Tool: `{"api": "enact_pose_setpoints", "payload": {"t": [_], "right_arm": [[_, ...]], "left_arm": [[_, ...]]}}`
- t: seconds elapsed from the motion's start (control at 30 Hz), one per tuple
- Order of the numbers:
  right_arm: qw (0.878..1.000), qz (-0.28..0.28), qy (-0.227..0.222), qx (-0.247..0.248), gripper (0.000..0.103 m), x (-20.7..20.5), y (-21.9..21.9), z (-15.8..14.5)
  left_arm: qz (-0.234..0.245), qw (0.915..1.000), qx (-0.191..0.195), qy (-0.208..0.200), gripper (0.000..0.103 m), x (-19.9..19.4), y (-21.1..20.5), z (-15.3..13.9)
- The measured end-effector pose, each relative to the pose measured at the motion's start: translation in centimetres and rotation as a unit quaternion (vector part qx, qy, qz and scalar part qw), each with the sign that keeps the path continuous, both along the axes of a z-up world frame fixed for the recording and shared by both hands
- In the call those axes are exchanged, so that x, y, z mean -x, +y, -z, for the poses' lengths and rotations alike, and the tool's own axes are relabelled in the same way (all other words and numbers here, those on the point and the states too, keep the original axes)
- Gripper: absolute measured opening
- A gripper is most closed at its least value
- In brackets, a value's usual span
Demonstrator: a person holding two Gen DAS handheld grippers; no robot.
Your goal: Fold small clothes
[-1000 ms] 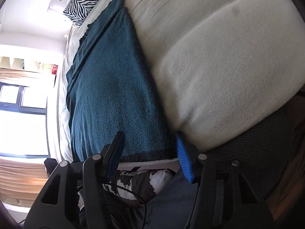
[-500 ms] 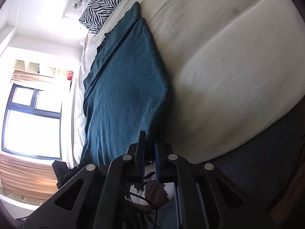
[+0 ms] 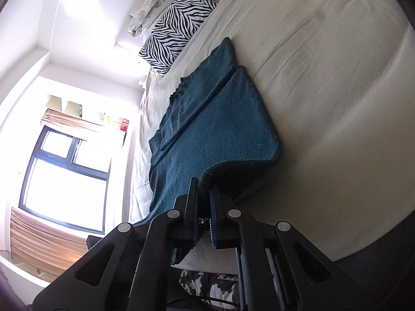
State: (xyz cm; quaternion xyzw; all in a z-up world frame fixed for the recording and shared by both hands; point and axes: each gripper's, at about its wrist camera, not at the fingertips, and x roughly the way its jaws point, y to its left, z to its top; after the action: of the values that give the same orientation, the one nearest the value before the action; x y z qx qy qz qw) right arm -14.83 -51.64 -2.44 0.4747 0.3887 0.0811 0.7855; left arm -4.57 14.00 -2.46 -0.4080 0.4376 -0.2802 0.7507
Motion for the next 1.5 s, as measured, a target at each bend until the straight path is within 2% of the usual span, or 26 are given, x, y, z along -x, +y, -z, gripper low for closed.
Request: {"api": "enact_pose_setpoints", "payload": {"t": [0.27, 0.53, 0.7, 1.03, 1.23, 1.33, 1.37, 1.4, 1.43, 1.5], "right_arm": [[0.999, 0.019, -0.039, 0.017, 0.006, -5.9, -0.8, -2.7], [0.997, 0.042, -0.053, 0.045, 0.006, -12.4, -2.0, -4.1], [0.995, 0.059, -0.058, 0.051, 0.006, -16.8, -2.9, -4.3], [0.994, 0.08, -0.038, 0.067, 0.006, -26.7, -4.6, -1.7], [0.994, 0.085, -0.014, 0.073, 0.006, -33.0, -5.5, 1.2], [0.992, 0.086, 0.012, 0.089, 0.009, -36.1, -5.7, 3.1], [0.992, 0.083, 0.024, 0.092, 0.009, -37.1, -5.7, 3.9], [0.991, 0.08, 0.037, 0.098, 0.011, -38.0, -5.7, 4.8], [0.99, 0.078, 0.052, 0.102, 0.014, -38.7, -5.7, 5.6], [0.99, 0.077, 0.06, 0.101, 0.025, -39.3, -5.7, 6.7]], "left_arm": [[-0.025, 0.9987, 0.036, -0.025, 0.007, -4.1, 0.4, -2.0], [-0.044, 0.9966, 0.062, -0.031, 0.007, -9.4, 0.3, -2.3], [-0.061, 0.9957, 0.065, -0.029, 0.007, -13.8, -0.2, -2.0], [-0.057, 0.9971, 0.031, -0.04, 0.007, -22.8, -2.7, -2.1], [-0.069, 0.9971, -0.002, -0.031, 0.007, -28.5, -3.7, -0.3], [-0.078, 0.9965, -0.028, -0.007, 0.008, -30.9, -4.4, 1.9], [-0.077, 0.9958, -0.048, -0.004, 0.009, -31.4, -4.8, 2.5], [-0.077, 0.9947, -0.068, 0.0, 0.021, -31.8, -5.3, 2.9], [-0.075, 0.9941, -0.078, -0.001, 0.038, -31.9, -5.6, 3.2], [-0.07, 0.9937, -0.087, -0.009, 0.049, -31.7, -6.1, 3.3]]}}
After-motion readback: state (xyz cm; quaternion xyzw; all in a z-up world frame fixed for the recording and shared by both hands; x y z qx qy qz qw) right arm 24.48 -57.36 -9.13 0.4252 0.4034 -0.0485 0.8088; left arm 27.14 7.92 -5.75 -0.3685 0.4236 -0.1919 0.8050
